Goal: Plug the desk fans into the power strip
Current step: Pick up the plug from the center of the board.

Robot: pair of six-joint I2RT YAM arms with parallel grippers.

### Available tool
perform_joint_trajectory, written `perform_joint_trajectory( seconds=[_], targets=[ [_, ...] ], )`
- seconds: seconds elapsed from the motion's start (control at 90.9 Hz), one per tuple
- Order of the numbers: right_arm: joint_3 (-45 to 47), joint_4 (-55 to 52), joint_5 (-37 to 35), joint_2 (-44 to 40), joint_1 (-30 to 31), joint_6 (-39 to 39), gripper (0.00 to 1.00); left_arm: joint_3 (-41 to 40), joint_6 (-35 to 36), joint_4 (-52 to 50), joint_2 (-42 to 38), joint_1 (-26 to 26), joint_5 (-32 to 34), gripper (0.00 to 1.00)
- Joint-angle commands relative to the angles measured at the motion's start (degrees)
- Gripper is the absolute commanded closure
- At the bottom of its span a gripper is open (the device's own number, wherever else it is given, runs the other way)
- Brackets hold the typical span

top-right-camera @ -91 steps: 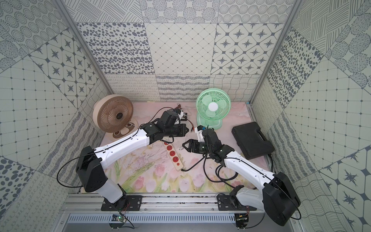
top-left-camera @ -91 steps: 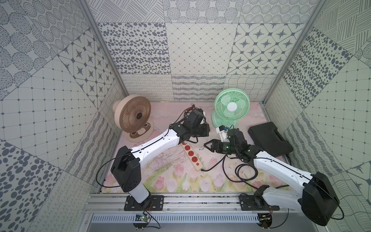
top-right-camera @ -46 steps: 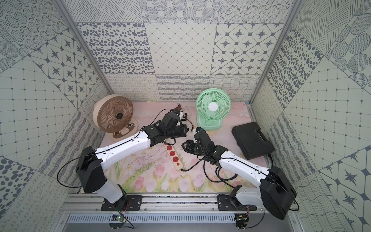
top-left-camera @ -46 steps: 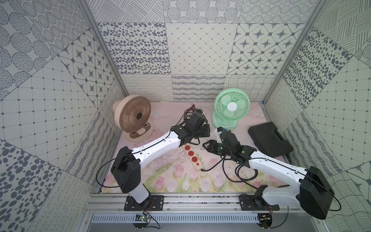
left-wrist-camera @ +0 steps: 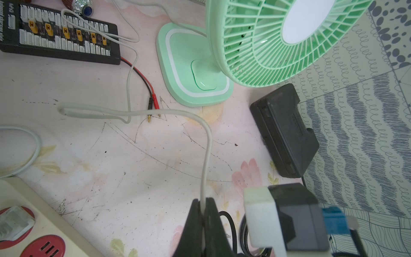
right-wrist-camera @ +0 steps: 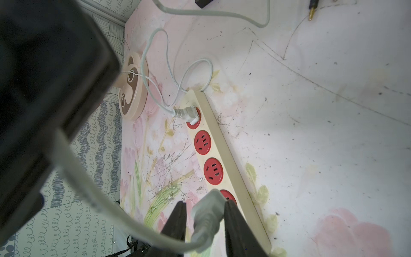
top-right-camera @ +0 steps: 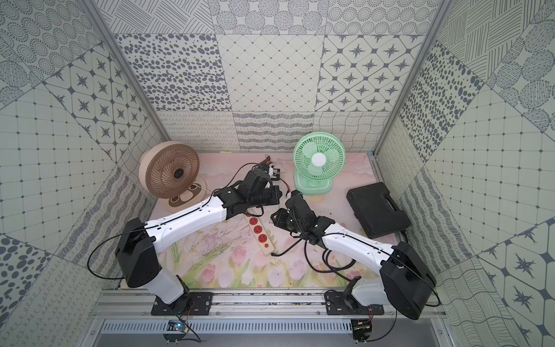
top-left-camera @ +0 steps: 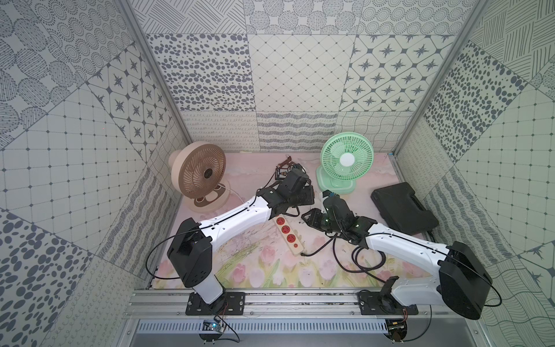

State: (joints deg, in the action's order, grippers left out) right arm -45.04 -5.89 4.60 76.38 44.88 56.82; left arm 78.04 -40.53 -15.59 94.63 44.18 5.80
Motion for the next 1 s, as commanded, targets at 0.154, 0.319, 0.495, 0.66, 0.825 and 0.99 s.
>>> perform_joint_trajectory(
  seconds=[0.154, 0.319, 0.495, 0.66, 0.825, 0.99],
  targets=[
    [-1.35, 2.46, -0.59, 1.29, 0.31, 1.03, 0.64, -0.08, -0.68, 4.2, 0.48, 0.73, 0.26, 1.0],
    [-0.94, 2.83, -0.51, 1.47, 0.73, 1.9, 0.6, -0.04, -0.75, 4.42, 0.64, 0.73, 0.48, 1.0],
    [-0.17, 3.51, -0.84, 1.82, 0.95, 2.48, 0.69, -0.03, -0.9, 4.68, 0.99, 0.73, 0.14, 1.0],
    [-0.19, 3.7, -1.32, 1.83, 0.99, 2.26, 0.88, -0.06, -0.9, 4.52, 0.95, 0.74, 0.0, 1.0],
    [-0.72, 3.17, -1.94, 1.73, 0.87, 0.51, 1.0, -0.01, -0.7, 4.12, 0.64, 0.72, -0.69, 1.0],
    [-0.24, 3.15, -2.06, 1.29, 0.82, -1.56, 1.0, 1.4, -0.28, 2.62, 1.0, 0.73, -1.95, 0.73]
  ],
)
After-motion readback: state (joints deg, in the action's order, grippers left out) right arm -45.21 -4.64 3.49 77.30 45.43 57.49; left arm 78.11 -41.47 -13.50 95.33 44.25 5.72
